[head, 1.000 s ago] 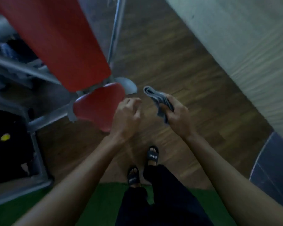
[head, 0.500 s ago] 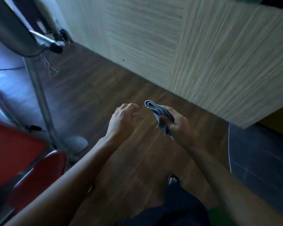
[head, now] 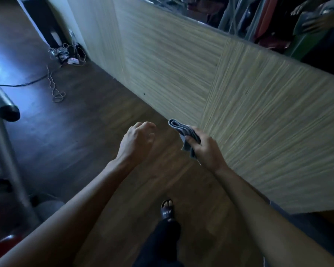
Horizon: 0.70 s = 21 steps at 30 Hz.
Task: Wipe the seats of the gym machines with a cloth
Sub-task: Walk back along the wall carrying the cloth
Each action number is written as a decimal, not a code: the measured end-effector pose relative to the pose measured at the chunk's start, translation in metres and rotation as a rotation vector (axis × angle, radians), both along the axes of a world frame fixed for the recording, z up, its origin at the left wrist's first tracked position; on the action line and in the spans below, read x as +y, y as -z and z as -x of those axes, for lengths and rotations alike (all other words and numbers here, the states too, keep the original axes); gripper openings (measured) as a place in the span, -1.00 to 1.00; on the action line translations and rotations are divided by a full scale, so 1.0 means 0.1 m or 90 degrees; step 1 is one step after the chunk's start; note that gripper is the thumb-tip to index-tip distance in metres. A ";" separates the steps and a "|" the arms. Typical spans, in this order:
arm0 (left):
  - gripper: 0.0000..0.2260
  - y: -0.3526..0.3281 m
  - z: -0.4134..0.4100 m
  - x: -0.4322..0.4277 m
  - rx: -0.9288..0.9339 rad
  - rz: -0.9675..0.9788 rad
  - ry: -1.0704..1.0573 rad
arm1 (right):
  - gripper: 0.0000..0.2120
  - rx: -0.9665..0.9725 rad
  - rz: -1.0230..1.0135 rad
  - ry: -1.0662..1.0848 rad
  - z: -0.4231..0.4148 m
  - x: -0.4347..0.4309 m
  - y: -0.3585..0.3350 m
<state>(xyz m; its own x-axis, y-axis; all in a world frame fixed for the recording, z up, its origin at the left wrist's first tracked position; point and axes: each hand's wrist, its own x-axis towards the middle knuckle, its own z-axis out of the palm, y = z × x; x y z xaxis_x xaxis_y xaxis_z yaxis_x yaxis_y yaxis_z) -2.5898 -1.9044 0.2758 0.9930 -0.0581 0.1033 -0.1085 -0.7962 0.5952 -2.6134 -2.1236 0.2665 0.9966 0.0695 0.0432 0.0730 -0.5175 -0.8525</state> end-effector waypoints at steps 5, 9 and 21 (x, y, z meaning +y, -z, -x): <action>-0.74 0.08 -1.34 0.15 0.010 0.032 -0.061 | -0.70 0.016 0.003 -0.043 -1.47 0.18 0.02; -0.77 0.03 -2.38 0.39 0.028 0.033 -0.112 | -0.71 0.019 0.003 -0.082 -2.63 0.41 -0.06; -0.74 0.22 -5.44 1.73 0.149 -0.098 -0.289 | -0.76 0.078 -0.033 -0.260 -6.40 1.87 0.24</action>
<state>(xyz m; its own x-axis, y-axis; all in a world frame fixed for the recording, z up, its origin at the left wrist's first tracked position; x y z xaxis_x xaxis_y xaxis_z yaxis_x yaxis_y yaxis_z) -2.0457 -1.7314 0.2535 0.9172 0.3858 -0.0993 0.3888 -0.8125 0.4344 -1.9734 -1.9364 0.2424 0.8855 0.4608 -0.0602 0.1595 -0.4230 -0.8920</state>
